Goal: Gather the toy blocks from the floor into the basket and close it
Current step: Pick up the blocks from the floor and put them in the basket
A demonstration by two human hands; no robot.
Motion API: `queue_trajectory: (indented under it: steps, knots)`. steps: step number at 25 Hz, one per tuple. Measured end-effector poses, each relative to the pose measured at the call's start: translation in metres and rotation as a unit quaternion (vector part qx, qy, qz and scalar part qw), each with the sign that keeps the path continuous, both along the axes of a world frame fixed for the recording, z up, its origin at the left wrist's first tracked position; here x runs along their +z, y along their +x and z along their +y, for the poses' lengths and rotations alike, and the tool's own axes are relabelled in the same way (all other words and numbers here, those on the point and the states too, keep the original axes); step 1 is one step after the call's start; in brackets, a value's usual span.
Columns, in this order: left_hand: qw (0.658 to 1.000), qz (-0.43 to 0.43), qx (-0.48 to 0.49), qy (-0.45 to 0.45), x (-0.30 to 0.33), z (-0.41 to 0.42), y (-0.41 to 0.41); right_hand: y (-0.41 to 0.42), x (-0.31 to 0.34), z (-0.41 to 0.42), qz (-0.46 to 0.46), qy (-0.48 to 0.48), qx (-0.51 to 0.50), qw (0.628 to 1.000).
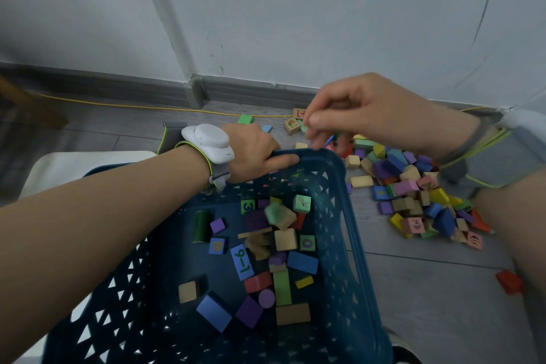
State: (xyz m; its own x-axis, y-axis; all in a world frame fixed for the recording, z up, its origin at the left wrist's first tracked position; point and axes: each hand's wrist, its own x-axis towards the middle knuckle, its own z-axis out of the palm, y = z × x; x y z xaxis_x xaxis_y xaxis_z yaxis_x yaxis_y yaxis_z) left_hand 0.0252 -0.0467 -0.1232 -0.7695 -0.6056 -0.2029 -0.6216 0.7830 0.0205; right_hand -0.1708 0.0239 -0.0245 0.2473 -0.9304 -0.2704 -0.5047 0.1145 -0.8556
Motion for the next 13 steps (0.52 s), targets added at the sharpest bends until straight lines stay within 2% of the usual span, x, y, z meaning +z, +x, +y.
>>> queue_trajectory:
  steps: [1, 2, 3, 5, 7, 9, 13]
  knots:
    - [1.000, -0.001, -0.001, 0.005, 0.000, -0.001, 0.000, -0.008, -0.015, -0.004, -0.014, -0.019, -0.076, 0.997]
    - [1.000, -0.004, -0.004, 0.008, 0.000, -0.001, -0.001, -0.017, -0.033, -0.008, 0.030, -0.031, -0.121, 0.992]
    - [1.000, -0.003, -0.008, 0.009, 0.000, -0.001, -0.001, -0.028, -0.061, -0.010, 0.134, -0.023, -0.119, 0.984]
    - [1.000, -0.001, -0.013, 0.003, 0.001, -0.002, -0.001, -0.042, -0.122, 0.000, 0.352, 0.074, -0.026, 0.933]
    - [1.000, -0.001, -0.018, 0.000, 0.000, -0.003, -0.001, -0.049, -0.179, 0.021, 0.461, 0.124, 0.055, 0.877]
    - [1.000, -0.002, -0.019, 0.005, 0.001, -0.003, -0.001, -0.048, -0.211, 0.038, 0.488, 0.100, 0.053, 0.865]
    - [1.000, -0.005, -0.011, 0.001, 0.001, -0.001, -0.001, -0.039, -0.212, 0.042, 0.519, 0.055, -0.009, 0.853]
